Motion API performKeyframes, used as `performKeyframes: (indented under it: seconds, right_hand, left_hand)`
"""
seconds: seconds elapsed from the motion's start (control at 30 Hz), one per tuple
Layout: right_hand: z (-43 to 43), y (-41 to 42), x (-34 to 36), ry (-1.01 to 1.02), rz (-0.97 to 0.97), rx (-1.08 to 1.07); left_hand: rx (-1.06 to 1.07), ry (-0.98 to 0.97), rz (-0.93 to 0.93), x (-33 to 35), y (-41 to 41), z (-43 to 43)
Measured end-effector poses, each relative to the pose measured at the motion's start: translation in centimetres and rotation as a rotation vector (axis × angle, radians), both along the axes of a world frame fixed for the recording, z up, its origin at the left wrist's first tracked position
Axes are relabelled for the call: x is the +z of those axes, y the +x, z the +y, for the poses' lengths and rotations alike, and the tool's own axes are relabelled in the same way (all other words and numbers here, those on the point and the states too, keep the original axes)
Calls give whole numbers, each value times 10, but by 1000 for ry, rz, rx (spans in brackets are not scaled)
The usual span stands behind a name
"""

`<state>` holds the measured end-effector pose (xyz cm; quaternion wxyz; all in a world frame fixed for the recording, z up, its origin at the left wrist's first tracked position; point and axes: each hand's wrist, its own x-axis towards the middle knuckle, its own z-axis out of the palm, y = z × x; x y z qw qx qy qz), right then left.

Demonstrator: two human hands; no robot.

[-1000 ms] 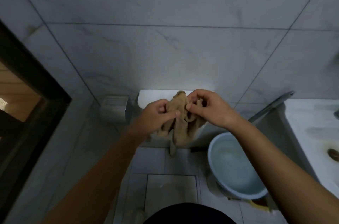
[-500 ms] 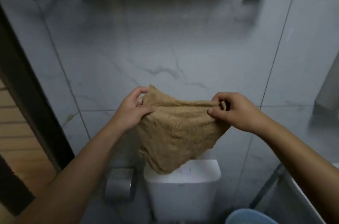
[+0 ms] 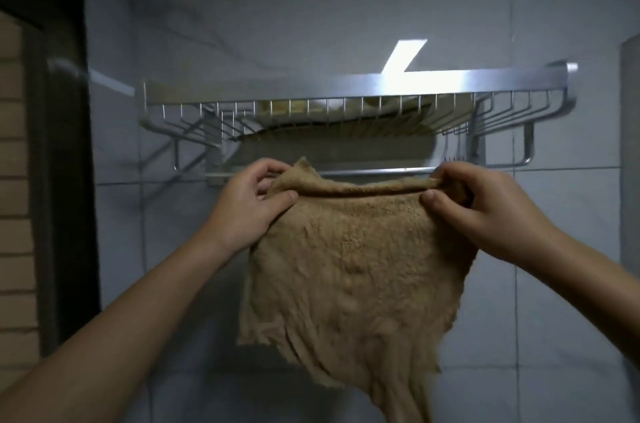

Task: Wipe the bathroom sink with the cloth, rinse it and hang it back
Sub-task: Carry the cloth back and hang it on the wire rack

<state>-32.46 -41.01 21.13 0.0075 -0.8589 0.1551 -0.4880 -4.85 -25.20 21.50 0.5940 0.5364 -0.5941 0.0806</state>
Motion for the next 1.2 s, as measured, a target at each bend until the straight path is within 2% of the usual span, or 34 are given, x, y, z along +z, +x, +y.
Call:
performKeyframes:
  seconds: [0.17,0.23,0.3,0.37,0.53,0.63,0.73,0.8,0.87,0.93,1.07,1.13,1.2]
  right_hand:
    - [-6,9,43,-182,-160,-155]
    - [-13,17,52,-215,-147,-267]
    - [-25,26,53,-189,-60,-381]
    - [-40,32,52,-165,4,-458]
    - [-59,40,60,-189,27,-569]
    - [-57,45,59,-267,56,-591]
    - [-54,45,53,-306,35,-476]
    - [-47,46,48,-390,79,-378]
    - [-39,55,41,-477,191,-252]
    - [-33,68,35,-465,271,-138]
    - [-37,80,36,-372,247,-84]
    - [-39,80,39,-362,279,-108]
    - [-39,80,41,-356,303,-131]
  left_hand:
    - [266,-144,-272,48,-4,-26]
    - [367,-100,-394,54,-3,-44]
    - [478,33,-449,57,2,-63]
    - [545,180,-427,61,5,-75]
    - [601,528,-380,83,9,-98]
    - [475,706,-401,94,18,-107]
    - [324,889,-212,98,39,-114]
    - [250,1043,-152,98,42,-113]
    - [213,997,-150,99,42,-117]
    - [195,879,-221,97,43,-124]
    - [500,713,-488,91,18,-98]
    - [617,554,-467,80,15,-80]
    - [660,297,-484,62,8,-60]
